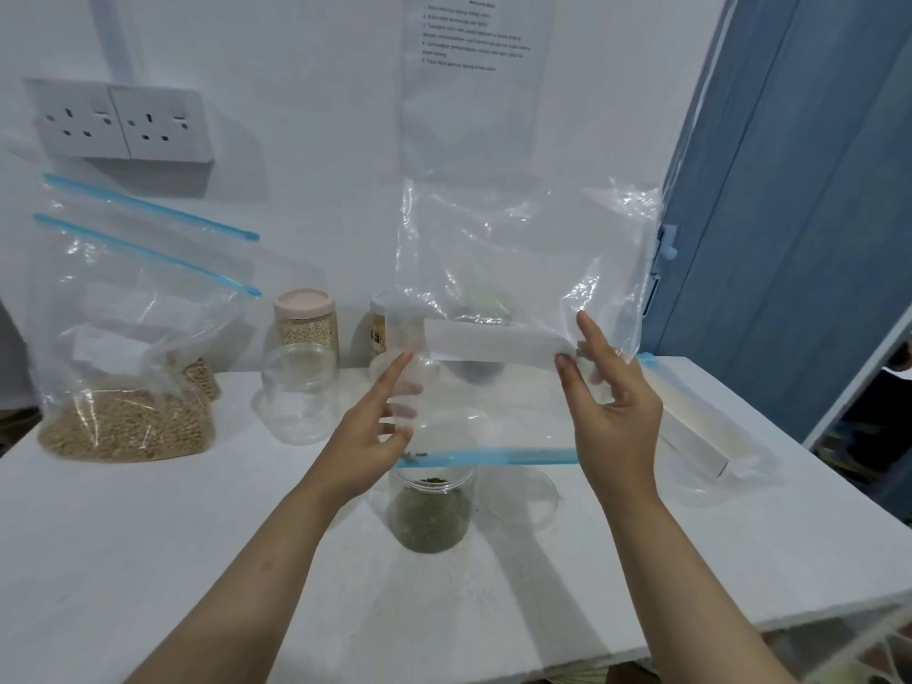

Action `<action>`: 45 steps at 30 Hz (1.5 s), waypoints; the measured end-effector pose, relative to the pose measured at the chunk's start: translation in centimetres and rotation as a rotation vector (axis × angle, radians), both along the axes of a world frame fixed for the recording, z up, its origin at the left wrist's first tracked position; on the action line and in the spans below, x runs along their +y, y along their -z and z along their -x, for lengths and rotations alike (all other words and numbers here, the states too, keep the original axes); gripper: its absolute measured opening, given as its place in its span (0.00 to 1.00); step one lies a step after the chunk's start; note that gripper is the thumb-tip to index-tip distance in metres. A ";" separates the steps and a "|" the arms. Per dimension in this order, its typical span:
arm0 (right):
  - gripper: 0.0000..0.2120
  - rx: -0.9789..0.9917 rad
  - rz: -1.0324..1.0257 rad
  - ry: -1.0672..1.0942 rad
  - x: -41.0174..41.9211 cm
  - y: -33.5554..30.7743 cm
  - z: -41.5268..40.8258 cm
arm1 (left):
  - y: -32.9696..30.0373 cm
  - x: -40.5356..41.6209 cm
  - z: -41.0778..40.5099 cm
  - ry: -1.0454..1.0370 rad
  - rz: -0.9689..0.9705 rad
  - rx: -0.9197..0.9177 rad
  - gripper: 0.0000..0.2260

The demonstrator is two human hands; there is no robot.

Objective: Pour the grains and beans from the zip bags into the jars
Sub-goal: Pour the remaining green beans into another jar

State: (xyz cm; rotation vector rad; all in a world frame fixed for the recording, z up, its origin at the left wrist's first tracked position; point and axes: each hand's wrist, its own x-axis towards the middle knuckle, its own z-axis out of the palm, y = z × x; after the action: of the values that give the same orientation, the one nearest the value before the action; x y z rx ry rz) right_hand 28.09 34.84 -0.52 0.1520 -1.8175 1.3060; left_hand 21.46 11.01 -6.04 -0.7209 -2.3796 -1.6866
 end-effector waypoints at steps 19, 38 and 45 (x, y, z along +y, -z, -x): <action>0.21 0.010 -0.010 0.007 0.3 -0.6 0.2 | 0.3 0.0 -0.2 -0.023 0.092 0.046 0.42; 0.40 -0.093 -0.323 -0.041 1.4 0.6 0.0 | 0.5 0.4 -0.4 -0.115 0.030 0.091 0.36; 0.31 -0.131 -0.375 0.041 2.1 1.4 0.5 | 0.7 0.4 -0.5 -0.124 0.084 0.114 0.35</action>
State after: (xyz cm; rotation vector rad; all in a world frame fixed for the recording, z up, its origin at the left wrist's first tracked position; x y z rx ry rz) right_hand 27.55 36.92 -1.95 0.2352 -2.1540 0.9541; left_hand 21.91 11.43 -6.71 -0.6476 -2.3753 -1.4654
